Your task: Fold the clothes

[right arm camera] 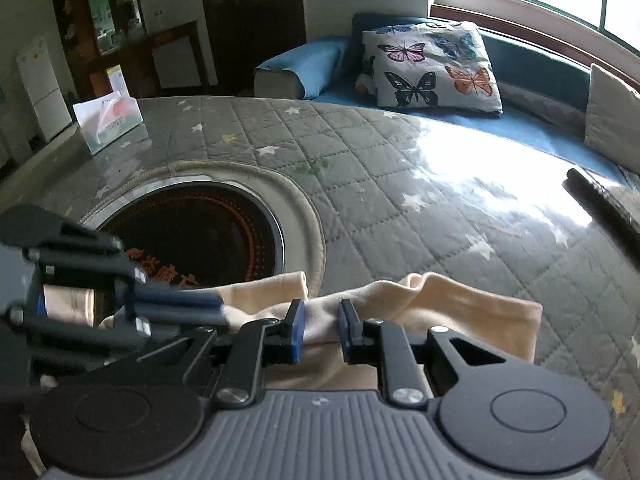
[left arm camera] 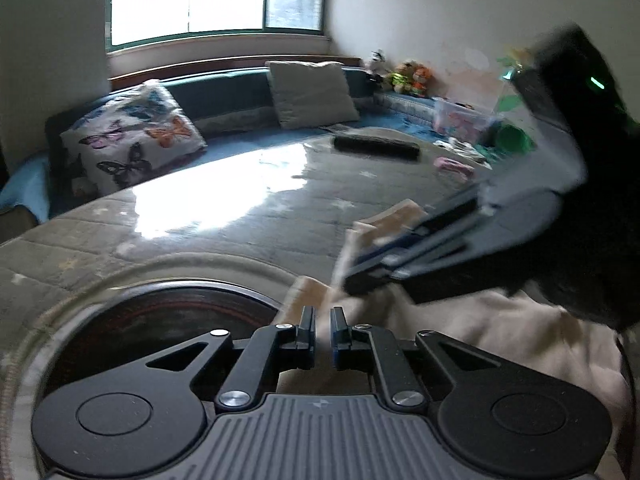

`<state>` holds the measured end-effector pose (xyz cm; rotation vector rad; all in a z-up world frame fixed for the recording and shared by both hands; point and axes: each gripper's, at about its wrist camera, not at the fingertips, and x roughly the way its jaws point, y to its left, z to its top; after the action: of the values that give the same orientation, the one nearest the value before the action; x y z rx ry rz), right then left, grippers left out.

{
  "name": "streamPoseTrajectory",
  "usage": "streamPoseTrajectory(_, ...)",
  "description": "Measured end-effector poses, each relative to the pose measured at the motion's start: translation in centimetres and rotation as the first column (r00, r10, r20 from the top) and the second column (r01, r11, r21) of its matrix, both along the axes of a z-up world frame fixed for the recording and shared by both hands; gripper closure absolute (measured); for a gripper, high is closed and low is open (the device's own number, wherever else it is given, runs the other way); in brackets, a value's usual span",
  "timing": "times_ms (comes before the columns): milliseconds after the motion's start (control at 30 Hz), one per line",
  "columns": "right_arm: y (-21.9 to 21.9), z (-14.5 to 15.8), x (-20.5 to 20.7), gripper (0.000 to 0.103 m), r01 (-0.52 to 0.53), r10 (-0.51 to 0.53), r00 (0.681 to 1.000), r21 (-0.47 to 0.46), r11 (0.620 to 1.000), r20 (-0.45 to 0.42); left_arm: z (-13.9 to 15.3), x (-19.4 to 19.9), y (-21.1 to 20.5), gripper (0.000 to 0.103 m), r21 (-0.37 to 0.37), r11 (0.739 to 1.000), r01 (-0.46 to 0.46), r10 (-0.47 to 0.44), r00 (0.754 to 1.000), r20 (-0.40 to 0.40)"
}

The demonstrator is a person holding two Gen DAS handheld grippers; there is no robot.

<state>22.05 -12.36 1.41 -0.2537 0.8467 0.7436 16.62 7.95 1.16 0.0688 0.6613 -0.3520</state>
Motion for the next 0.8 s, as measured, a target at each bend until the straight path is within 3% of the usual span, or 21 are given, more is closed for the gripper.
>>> streamPoseTrajectory(100,-0.6,-0.1,-0.2,0.085,0.011,-0.011,1.0,0.02,1.0,-0.007,0.0,1.5,0.7,0.093,-0.017,0.999,-0.05,0.05,0.998,-0.026)
streamPoseTrajectory(167,-0.8,-0.3,-0.3,0.084,0.016,-0.016,1.0,0.031,0.999,-0.009,-0.4,2.6,0.5,0.084,-0.003,0.998,-0.061,0.061,0.997,-0.04)
streamPoseTrajectory(200,-0.9,-0.3,-0.3,0.084,0.019,-0.019,1.0,0.038,0.999,-0.012,-0.6,3.0,0.3,0.071,0.001,0.998,-0.059,0.059,0.997,-0.048)
streamPoseTrajectory(233,-1.0,-0.4,-0.3,0.084,0.022,-0.022,1.0,0.045,0.999,-0.015,-0.9,3.3,0.2,0.067,0.006,0.998,-0.056,0.056,0.997,-0.055)
streamPoseTrajectory(367,-1.3,-0.6,-0.2,0.084,0.022,-0.021,1.0,0.064,0.998,-0.018,-1.9,4.4,-0.4,0.067,0.015,0.999,-0.046,0.047,0.995,-0.085)
streamPoseTrajectory(467,-1.5,-0.6,-0.1,0.084,0.024,-0.023,1.0,0.076,0.997,-0.022,-2.3,4.4,-0.3,0.075,-0.001,1.0,-0.031,0.031,0.995,-0.092)
streamPoseTrajectory(500,-1.6,-0.6,0.0,0.084,0.025,-0.023,0.999,0.08,0.997,-0.023,-2.3,4.2,-0.3,0.092,-0.014,1.0,-0.018,0.017,0.995,-0.095)
streamPoseTrajectory(533,-1.7,-0.6,0.0,0.083,0.026,-0.024,0.999,0.084,0.996,-0.024,-2.3,4.2,-0.2,0.095,-0.011,1.0,-0.018,0.017,0.996,-0.088)
streamPoseTrajectory(600,-1.9,-0.3,0.0,0.082,0.035,-0.033,0.999,0.098,0.995,-0.019,-2.1,3.9,-0.1,0.099,0.004,1.0,-0.026,0.027,0.997,-0.067)
streamPoseTrajectory(700,-2.5,0.5,-0.1,0.079,0.053,-0.054,0.999,0.112,0.992,0.003,-1.1,3.3,1.2,0.1,0.018,0.993,-0.118,0.118,0.993,-0.005)
streamPoseTrajectory(800,-3.4,1.1,0.3,0.074,0.084,-0.087,0.996,0.111,0.99,0.026,0.0,2.8,3.5,0.1,0.012,0.969,-0.248,0.247,0.967,0.056)
